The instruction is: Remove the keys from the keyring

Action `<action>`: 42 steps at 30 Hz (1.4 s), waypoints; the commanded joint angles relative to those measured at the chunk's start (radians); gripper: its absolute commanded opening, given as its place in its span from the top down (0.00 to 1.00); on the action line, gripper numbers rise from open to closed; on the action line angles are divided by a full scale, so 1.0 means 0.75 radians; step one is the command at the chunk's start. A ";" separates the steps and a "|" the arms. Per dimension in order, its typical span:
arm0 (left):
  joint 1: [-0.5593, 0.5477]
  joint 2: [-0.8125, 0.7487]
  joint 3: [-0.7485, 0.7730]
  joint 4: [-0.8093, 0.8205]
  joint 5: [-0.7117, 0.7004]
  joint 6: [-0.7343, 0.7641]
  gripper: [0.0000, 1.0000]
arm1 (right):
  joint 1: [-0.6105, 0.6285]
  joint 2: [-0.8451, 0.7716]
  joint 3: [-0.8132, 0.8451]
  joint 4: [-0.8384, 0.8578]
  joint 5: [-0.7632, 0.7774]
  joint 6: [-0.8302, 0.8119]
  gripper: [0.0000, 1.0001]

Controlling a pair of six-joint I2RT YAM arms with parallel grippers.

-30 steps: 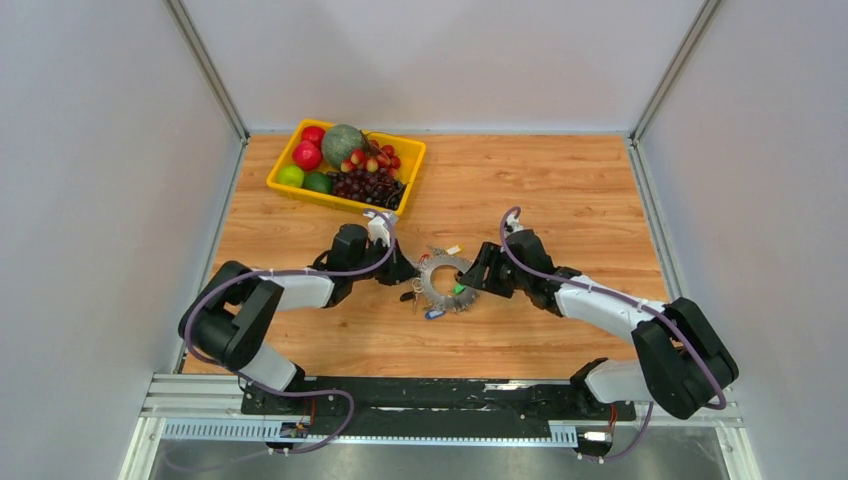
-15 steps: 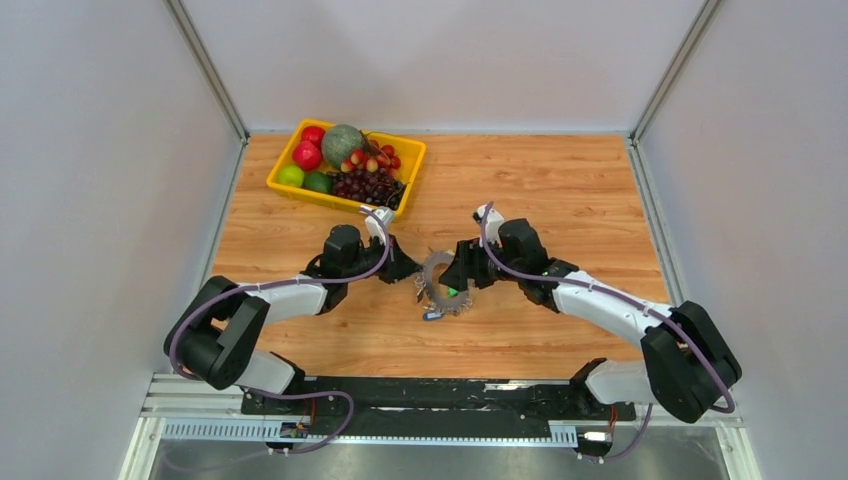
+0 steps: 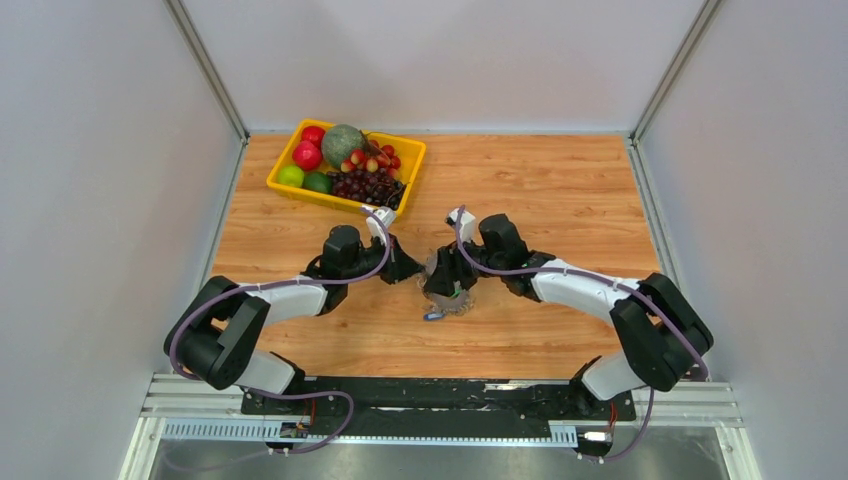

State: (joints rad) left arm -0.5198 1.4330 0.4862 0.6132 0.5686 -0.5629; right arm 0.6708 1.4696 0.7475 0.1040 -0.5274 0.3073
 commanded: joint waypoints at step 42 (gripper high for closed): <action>-0.010 -0.505 -0.281 0.313 -0.106 0.105 0.19 | 0.077 -0.341 0.169 -0.236 0.176 -0.176 0.68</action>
State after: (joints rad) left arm -0.5236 1.0451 0.2939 0.7105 0.4408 -0.4973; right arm 0.7311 1.2663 0.7723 -0.0128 -0.3767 0.2749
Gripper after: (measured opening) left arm 0.805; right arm 0.335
